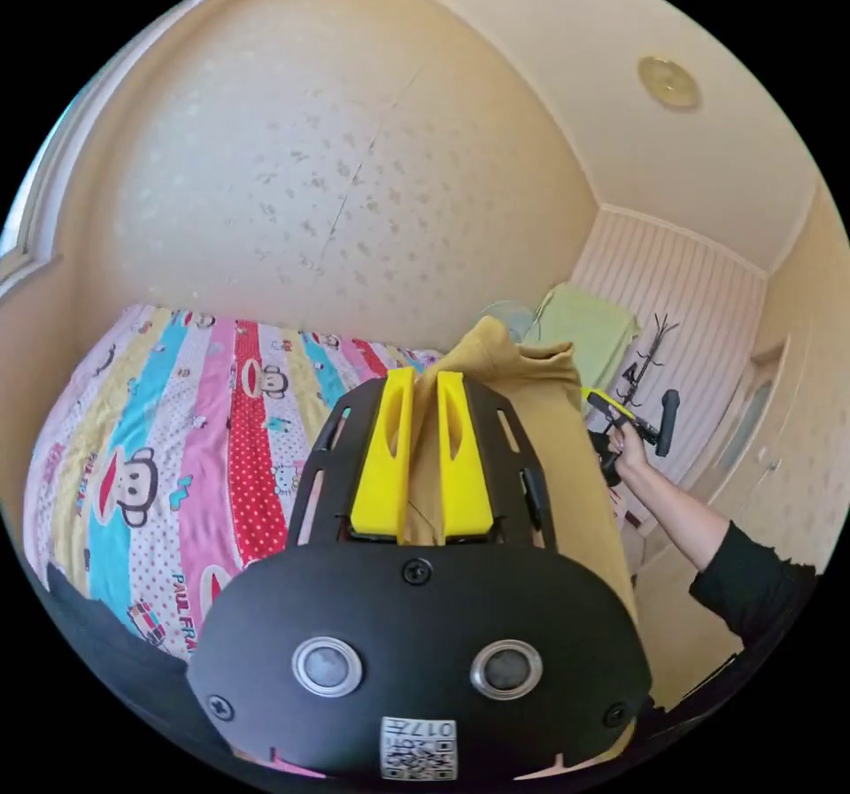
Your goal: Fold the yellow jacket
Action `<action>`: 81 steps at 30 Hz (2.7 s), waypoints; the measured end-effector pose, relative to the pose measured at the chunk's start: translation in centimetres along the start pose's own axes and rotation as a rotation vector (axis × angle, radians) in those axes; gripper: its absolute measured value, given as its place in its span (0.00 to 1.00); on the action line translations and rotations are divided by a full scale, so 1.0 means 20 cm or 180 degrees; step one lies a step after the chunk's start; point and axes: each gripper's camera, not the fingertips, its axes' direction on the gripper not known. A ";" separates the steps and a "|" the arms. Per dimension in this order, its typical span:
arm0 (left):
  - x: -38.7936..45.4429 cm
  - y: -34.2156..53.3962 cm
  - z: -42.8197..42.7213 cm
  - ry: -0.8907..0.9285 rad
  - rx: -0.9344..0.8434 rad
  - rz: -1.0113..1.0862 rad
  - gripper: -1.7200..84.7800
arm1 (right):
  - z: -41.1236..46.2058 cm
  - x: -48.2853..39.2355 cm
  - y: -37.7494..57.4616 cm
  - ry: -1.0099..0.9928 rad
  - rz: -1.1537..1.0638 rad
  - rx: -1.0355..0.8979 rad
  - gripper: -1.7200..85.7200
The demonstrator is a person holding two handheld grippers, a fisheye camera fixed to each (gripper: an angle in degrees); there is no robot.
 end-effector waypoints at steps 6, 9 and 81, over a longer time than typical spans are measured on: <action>0.04 0.53 0.29 0.0022 -0.0213 0.0311 0.10 | 0.35 -0.26 0.57 -0.0742 -0.0518 -0.0040 0.16; 0.22 0.96 0.55 0.0042 -0.0663 0.0385 0.11 | 0.56 -0.43 1.04 -0.0852 -0.0554 -0.0555 0.17; 1.39 1.88 0.91 -0.1912 -0.2017 0.1527 0.07 | 0.65 -0.62 2.06 -0.0178 -0.0942 -0.2080 0.04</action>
